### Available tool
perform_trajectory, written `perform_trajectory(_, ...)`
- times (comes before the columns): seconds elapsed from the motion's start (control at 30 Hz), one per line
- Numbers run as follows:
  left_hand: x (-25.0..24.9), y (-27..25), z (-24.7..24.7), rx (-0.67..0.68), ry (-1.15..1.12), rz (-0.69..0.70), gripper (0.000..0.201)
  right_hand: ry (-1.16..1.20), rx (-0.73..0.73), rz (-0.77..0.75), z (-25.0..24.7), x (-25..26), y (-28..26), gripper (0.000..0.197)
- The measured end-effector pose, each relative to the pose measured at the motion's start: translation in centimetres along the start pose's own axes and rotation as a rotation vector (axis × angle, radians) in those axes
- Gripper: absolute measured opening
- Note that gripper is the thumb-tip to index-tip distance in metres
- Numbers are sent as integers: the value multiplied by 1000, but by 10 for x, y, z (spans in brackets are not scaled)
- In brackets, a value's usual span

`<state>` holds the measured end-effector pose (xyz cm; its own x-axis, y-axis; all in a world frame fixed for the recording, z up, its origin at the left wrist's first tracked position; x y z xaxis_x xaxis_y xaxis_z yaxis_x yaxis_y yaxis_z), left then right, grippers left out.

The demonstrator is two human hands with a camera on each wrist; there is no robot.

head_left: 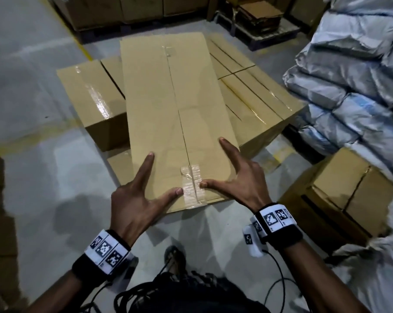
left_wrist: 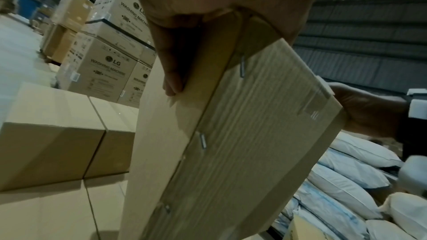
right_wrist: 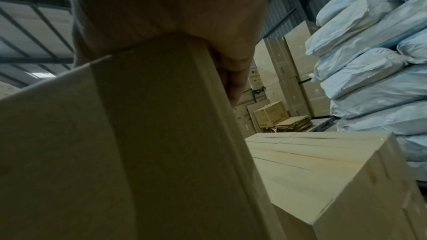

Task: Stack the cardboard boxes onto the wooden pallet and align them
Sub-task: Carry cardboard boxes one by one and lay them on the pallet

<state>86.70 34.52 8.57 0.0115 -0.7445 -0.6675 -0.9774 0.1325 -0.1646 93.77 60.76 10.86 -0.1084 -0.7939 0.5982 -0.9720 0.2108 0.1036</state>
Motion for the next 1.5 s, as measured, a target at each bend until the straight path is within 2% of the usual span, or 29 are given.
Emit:
perform_trajectory(0.23, -22, 13, 47, -13, 35, -125, 106, 57, 128, -23, 3, -59, 39, 122)
perform_trajectory(0.33, -24, 14, 70, -21, 14, -186, 112, 67, 209, -64, 7, -85, 58, 121)
perform_trajectory(0.6, -62, 13, 148, -101, 11, -414, 116, 180, 409, -109, 1, -170, 101, 120)
perform_trajectory(0.73, -71, 13, 196, -125, 7, -500, 119, 178, 475, -180, 8, -213, 119, 120)
perform_trajectory(0.9, -59, 26, 245, -96, -11, -561, 121, 188, 496, -222, 34, -261, 130, 115)
perform_trajectory(1.07, -26, 58, 285, -61, -15, -578, 122, 204, 511, -193, 79, -300, 145, 115)
perform_trajectory(1.27, 18, 98, 334, -46, -20, -533, 123, 245, 474, -154, 138, -350, 156, 111)
perform_trajectory(1.5, 57, 118, 375, -23, -7, -523, 121, 235, 369, -151, 182, -385, 153, 106)
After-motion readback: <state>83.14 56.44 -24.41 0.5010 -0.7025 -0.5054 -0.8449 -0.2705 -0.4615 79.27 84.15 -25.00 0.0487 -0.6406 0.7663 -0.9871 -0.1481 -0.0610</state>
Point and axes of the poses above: each hand's wrist, its own y-axis towards the middle knuckle, its own z-axis out of the palm, x = y × z, the point moved 6 cm from there along y, towards the middle knuckle, and after that the axes turned 12 degrees about -z, right-handed, at the moved point
